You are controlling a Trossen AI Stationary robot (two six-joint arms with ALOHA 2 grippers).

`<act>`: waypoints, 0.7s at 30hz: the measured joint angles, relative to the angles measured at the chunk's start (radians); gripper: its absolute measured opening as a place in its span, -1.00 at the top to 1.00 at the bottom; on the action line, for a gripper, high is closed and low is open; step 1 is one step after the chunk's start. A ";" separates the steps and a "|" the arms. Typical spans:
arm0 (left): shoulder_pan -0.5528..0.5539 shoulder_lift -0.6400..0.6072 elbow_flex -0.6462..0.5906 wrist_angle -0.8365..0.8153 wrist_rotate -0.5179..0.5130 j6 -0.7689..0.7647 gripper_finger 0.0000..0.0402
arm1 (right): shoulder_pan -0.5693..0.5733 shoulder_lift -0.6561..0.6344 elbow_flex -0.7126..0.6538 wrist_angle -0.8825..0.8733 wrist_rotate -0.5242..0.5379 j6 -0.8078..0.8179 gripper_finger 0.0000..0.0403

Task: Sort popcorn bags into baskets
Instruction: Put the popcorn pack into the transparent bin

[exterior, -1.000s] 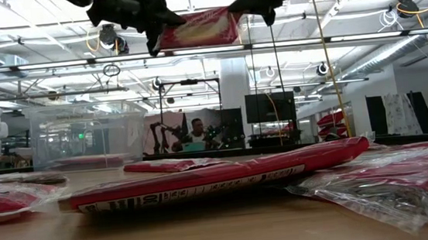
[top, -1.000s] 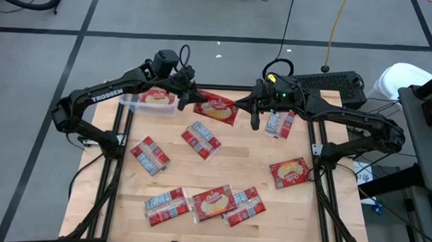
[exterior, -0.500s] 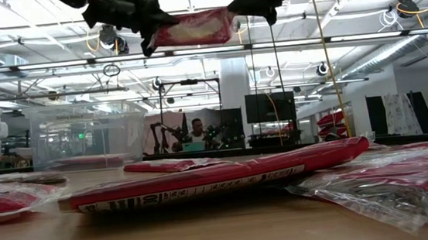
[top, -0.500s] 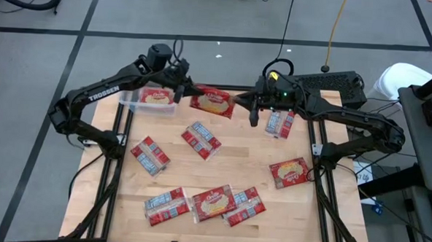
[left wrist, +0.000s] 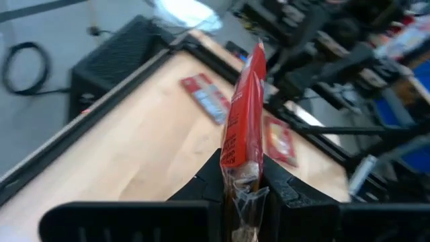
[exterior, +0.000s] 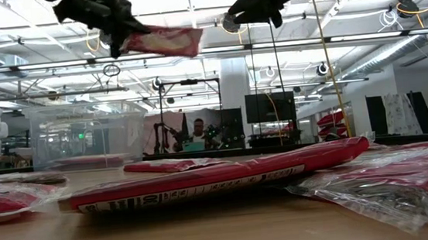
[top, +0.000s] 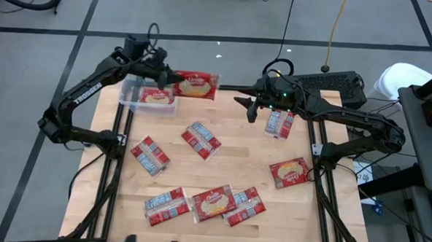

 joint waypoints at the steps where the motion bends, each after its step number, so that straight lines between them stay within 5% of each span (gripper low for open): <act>1: 0.016 -0.009 0.000 -0.020 -0.013 0.005 0.80 | 0.000 0.000 0.000 0.000 0.000 0.003 0.13; 21: 0.285 -0.059 0.000 -0.291 -0.171 0.077 0.79 | 0.000 0.000 0.000 -0.009 -0.003 0.016 0.16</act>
